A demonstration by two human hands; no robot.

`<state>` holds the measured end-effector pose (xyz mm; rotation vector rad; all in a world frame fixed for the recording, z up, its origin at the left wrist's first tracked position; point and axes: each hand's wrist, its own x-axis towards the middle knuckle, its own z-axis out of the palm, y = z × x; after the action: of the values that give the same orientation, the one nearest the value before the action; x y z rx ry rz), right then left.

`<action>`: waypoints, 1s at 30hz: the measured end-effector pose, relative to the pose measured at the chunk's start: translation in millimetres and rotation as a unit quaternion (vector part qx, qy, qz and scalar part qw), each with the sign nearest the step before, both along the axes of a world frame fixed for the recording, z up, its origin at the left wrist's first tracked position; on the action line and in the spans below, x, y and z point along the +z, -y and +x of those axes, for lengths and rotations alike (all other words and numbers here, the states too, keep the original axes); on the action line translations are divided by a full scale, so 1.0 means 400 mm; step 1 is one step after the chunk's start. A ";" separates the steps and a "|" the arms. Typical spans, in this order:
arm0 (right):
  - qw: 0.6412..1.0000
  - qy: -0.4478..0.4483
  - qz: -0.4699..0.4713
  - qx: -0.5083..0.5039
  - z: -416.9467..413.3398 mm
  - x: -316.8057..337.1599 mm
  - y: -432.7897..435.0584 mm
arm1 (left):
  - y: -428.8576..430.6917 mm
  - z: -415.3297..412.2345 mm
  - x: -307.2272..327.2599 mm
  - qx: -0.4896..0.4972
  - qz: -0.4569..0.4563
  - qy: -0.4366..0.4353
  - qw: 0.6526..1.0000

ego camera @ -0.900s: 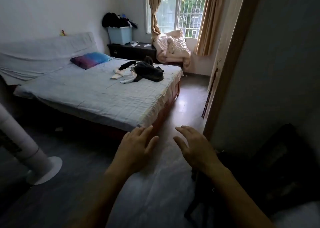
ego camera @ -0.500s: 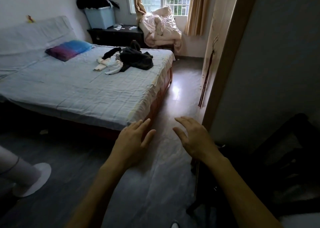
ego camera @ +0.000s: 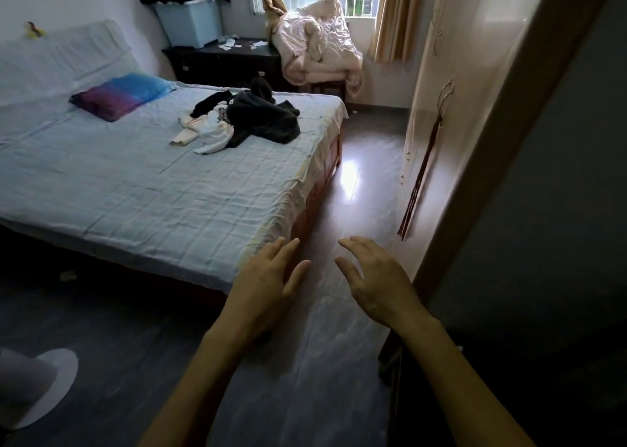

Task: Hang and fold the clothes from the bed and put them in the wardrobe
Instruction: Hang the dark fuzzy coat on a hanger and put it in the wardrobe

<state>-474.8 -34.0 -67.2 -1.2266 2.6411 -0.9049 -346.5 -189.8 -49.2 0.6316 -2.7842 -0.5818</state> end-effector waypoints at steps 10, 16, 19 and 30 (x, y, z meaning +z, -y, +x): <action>1.000 -0.010 0.018 0.013 -0.285 -0.027 0.350 | 0.336 -0.289 -0.045 0.003 0.018 -0.031 0.999; 1.000 -0.018 0.014 -0.013 -0.464 0.019 0.564 | 0.579 -0.515 -0.001 -0.031 0.016 -0.025 0.999; 0.999 -0.023 0.010 -0.037 -0.563 0.032 0.632 | 0.657 -0.626 0.024 -0.048 0.014 -0.027 0.998; 0.995 0.018 0.007 -0.094 -0.955 -0.007 0.790 | 0.827 -1.052 -0.030 -0.087 0.023 -0.007 0.996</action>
<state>-856.8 -350.1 -69.9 -0.9611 2.7641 -0.9232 -767.1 -520.5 -61.1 0.3930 -2.8393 -0.6824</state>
